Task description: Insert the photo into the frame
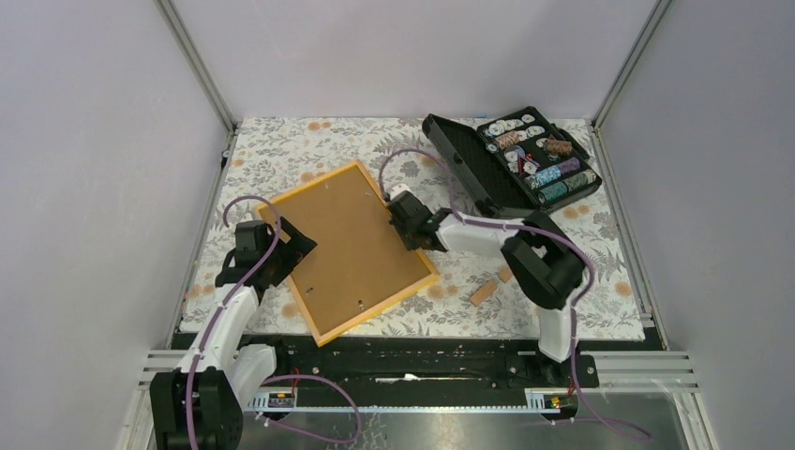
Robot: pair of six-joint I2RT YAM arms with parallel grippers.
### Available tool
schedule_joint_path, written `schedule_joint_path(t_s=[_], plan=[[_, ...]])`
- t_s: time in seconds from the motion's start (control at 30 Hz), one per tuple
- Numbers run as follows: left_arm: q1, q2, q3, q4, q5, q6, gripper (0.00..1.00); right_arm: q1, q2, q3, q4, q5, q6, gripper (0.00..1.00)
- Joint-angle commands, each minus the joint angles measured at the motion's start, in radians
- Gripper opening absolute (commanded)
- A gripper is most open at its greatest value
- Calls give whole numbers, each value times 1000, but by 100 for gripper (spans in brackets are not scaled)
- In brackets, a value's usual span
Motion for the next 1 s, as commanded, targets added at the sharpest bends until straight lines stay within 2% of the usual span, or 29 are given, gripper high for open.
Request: schedule_joint_path(t_s=[0.0,0.1,0.13,0.17,0.2,0.23,0.33,0.43,0.53,0.63,0.7,0.77,0.87,0.97], plan=[[-4,17,11,107,187,56,99,-9,143,230,-67,238,-181,0],[-12,18,35,143,293,84,99,-10,211,339,-66,351,-251,1],[-15,18,46,155,326,89,99,-9,228,368,-66,377,-277,5],[-18,20,60,167,358,96,99,-10,243,398,-76,395,-297,21],[-20,23,87,168,384,105,99,-10,250,429,-104,379,-305,42],[-21,28,118,164,408,120,99,-9,251,461,-143,358,-301,54],[-21,58,262,63,399,202,99,11,186,489,-218,327,-239,74],[-21,60,376,-39,268,257,99,78,77,488,-308,411,-119,98],[-22,18,411,-74,69,273,99,139,3,524,-489,417,171,100],[-27,28,418,-111,-79,281,98,175,-55,451,-529,271,490,100],[-36,43,416,-116,-109,304,98,184,-98,327,-429,109,654,100],[-70,42,413,-118,-95,311,98,212,-130,203,-286,30,775,100],[-123,28,418,-134,-109,327,98,270,-118,165,-251,53,853,100],[-156,14,414,-149,-135,338,98,295,-66,181,-240,12,814,100]])
